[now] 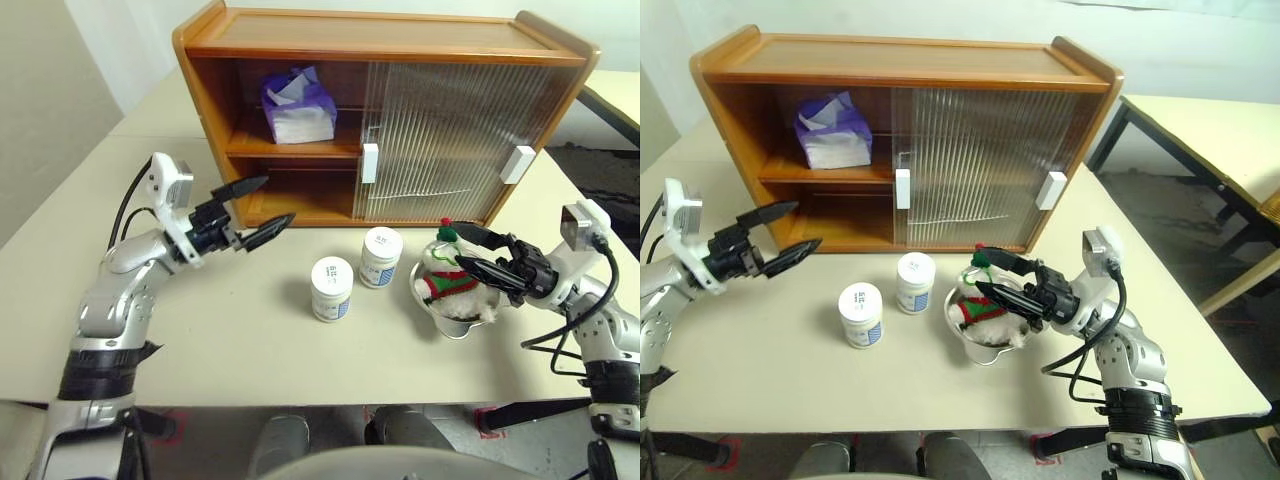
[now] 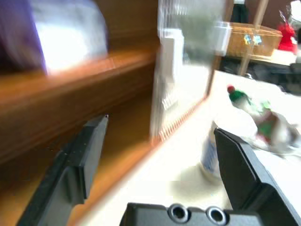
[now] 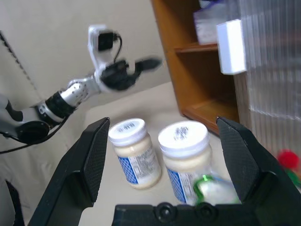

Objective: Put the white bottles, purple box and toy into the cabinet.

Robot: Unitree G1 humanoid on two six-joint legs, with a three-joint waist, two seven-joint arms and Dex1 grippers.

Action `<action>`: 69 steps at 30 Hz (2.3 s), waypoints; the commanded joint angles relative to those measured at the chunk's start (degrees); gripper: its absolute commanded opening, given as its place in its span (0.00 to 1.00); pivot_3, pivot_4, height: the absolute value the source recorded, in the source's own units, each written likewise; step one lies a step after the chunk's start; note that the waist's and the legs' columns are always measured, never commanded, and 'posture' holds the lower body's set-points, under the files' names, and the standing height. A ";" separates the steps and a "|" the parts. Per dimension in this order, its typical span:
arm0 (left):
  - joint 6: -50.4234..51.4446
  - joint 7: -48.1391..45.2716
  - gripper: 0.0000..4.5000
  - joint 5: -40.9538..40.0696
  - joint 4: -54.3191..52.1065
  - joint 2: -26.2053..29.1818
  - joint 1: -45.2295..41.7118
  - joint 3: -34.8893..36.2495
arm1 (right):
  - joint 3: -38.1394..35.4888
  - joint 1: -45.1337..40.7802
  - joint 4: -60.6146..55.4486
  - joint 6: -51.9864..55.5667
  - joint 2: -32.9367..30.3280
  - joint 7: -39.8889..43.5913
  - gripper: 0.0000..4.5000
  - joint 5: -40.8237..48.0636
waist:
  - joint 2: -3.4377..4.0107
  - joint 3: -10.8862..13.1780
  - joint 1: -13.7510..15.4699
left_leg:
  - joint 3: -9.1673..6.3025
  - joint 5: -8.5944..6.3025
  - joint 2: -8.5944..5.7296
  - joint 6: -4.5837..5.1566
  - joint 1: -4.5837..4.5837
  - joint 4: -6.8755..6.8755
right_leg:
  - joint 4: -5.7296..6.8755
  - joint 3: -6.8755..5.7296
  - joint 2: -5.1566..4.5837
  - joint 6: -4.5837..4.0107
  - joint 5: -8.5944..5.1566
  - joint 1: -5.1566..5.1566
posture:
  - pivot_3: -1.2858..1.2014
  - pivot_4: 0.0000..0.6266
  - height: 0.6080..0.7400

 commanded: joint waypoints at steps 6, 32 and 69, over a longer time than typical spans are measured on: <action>-9.44 -11.29 0.99 6.60 6.14 1.18 3.98 -5.57 | 0.94 -2.40 1.06 -7.27 0.44 1.67 1.00 -3.62 | 0.38 -0.26 0.33 | -0.15 -0.01 0.15 0.02 -0.05 -0.11 | 0.06 -0.17 -0.01 -0.36 0.17 -0.31 | 0.48 0.03 1.00; -12.32 -10.54 0.99 16.06 9.33 -4.98 4.56 -19.21 | 0.24 -1.29 1.16 -12.44 2.37 -2.16 1.00 -5.04 | 0.90 -0.43 -0.60 | -0.14 0.03 0.25 -0.05 -0.62 -0.16 | 0.02 -0.16 0.03 -0.36 0.24 -0.75 | 0.47 0.06 1.00; -10.98 19.42 0.70 20.60 29.88 -17.67 -12.69 -7.88 | 1.47 -0.11 0.26 -10.24 3.26 -2.24 1.00 -5.03 | 0.59 0.02 -0.34 | -0.15 0.12 0.06 -0.07 -0.64 -0.07 | -0.14 -0.03 0.01 0.56 0.34 -0.50 | 0.47 0.07 1.00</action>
